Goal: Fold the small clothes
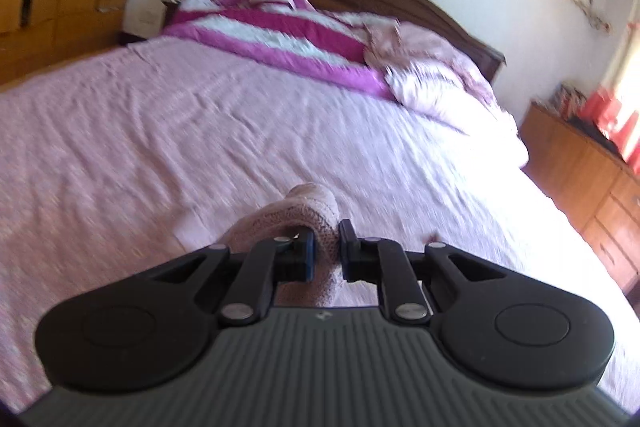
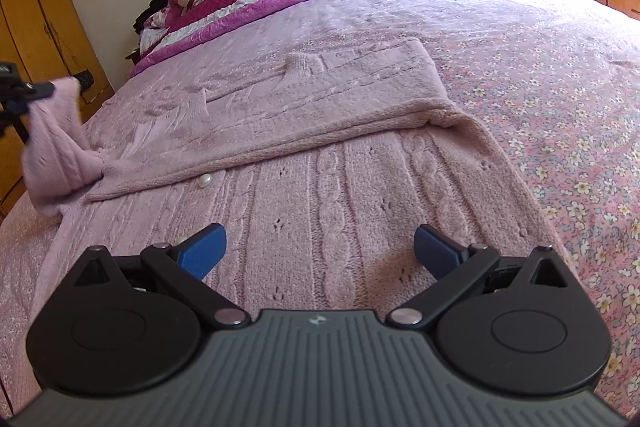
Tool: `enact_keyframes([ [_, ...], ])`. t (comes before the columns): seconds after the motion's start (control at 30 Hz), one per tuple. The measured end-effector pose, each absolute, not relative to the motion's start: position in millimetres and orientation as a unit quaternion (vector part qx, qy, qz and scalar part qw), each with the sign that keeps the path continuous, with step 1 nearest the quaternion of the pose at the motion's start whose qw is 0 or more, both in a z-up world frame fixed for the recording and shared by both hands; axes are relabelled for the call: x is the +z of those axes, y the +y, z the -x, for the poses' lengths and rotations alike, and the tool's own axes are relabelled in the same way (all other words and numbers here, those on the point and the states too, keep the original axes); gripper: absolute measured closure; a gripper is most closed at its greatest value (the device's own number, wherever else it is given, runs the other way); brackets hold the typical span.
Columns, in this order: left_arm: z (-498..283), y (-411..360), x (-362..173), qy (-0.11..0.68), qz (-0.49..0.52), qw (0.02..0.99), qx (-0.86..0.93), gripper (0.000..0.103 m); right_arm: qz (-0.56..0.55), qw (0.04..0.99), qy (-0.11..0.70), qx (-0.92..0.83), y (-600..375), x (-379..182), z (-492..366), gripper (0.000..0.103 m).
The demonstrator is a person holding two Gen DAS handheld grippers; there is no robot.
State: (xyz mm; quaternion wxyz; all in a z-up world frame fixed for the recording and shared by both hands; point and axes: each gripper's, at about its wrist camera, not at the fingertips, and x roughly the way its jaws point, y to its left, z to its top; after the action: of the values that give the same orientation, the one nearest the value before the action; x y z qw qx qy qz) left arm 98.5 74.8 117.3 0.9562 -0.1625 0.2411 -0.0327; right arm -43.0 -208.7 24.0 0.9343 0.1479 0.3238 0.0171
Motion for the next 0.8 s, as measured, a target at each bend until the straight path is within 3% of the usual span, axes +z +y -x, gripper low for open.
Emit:
enact_keyframes([
  [0.43,-104,25,46,0.355,0.060,0.931,-0.057,0.084,-0.160,0.932,0.324,0.019,-213,19,45,0.000],
  [0.53,-97,24,46,0.357,0.044,0.931,-0.064,0.073,-0.159,0.932,0.325,0.020,-213,19,44,0.000],
  [0.6,-91,26,49,0.357,0.044,0.931,-0.066,0.060,-0.161,0.931,0.326,0.020,-214,19,43,0.000],
  [0.8,-82,21,53,0.380,0.008,0.923,-0.052,0.058,-0.165,0.929,0.330,0.019,-213,21,41,0.000],
])
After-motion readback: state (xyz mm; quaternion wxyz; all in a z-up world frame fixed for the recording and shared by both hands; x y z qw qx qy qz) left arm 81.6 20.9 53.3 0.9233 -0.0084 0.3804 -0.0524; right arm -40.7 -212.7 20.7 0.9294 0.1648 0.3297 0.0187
